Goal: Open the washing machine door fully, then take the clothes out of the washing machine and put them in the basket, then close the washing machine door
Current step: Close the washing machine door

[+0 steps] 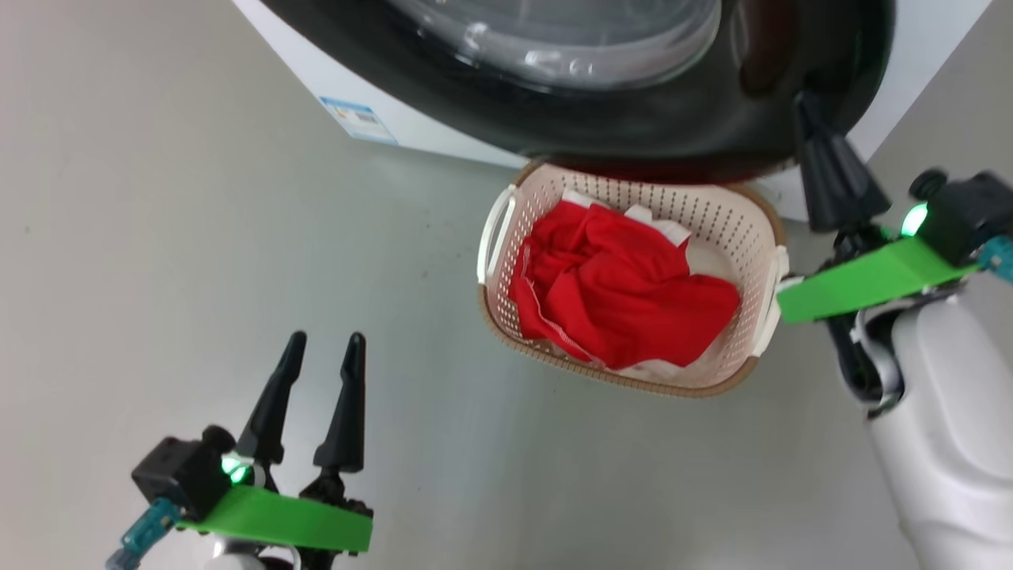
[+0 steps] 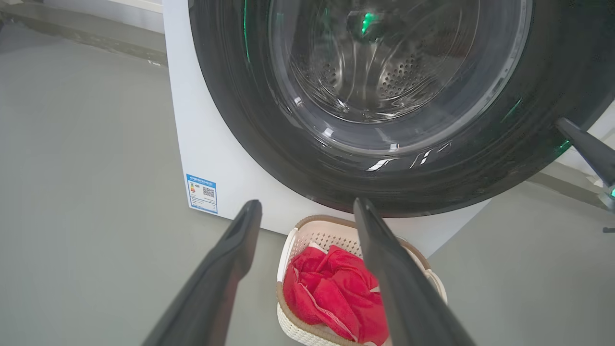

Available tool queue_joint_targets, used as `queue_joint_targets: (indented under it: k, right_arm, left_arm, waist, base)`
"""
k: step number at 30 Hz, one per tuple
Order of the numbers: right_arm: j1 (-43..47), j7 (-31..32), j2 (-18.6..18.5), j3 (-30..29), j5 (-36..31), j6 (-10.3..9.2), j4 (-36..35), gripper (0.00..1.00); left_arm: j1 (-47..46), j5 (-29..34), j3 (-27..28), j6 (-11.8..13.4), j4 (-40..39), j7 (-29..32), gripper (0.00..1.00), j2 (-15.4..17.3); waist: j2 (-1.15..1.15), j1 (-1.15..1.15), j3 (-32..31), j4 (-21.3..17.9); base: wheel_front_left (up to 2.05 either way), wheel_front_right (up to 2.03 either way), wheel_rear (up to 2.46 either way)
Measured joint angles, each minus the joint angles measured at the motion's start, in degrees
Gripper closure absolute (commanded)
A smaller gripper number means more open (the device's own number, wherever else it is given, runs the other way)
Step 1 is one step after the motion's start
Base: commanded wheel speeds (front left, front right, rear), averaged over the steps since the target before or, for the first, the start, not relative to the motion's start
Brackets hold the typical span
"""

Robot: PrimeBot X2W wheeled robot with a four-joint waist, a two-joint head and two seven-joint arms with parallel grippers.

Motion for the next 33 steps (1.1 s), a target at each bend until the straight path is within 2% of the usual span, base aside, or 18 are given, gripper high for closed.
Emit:
queue_joint_targets:
  k: [10, 16, 28, 31, 33]
  right_arm:
    - [-8.12, -0.01, -1.38, -1.32, -1.01, 0.0, 0.13, 1.0]
    - [-9.85, -0.08, -1.27, -2.74, -1.37, 0.4, -0.19, 1.0]
    - [-9.16, -0.07, -1.0, -2.18, -1.38, 0.3, 0.2, 1.0]
    - [-6.43, -0.07, -0.47, -1.86, -1.31, 0.01, 0.31, 0.85]
    - [-4.26, -0.07, 0.08, -1.49, -1.23, 0.01, 0.51, 0.69]
  left_arm:
    - [-3.85, -0.94, -1.58, -0.01, -1.07, 0.0, 0.0, -0.26]
    - [-4.87, -1.18, -1.99, -0.01, -1.34, 0.0, 0.0, -0.31]
    - [-4.91, -1.05, -1.86, -0.01, -1.03, 0.0, 0.0, -0.45]
    - [-4.81, -0.34, -1.35, -0.01, -0.59, 0.0, 0.0, -0.48]
    - [-4.65, 0.11, -0.79, 0.0, -0.27, 0.0, 0.0, -0.51]
  waist:
    - [0.0, 0.0, 5.72, 0.44]
    - [0.0, 0.0, 7.62, 0.88]
    - [0.0, 0.0, 6.38, 0.12]
    - [0.0, 0.0, 4.98, -0.37]
    - [0.0, 0.0, 3.97, -0.76]
  base:
    - [0.0, 0.0, 0.0]
    - [0.0, 0.0, 0.0]
    - [0.0, 0.0, 0.0]
    - [0.0, 0.0, 0.0]
    - [0.0, 0.0, 0.0]
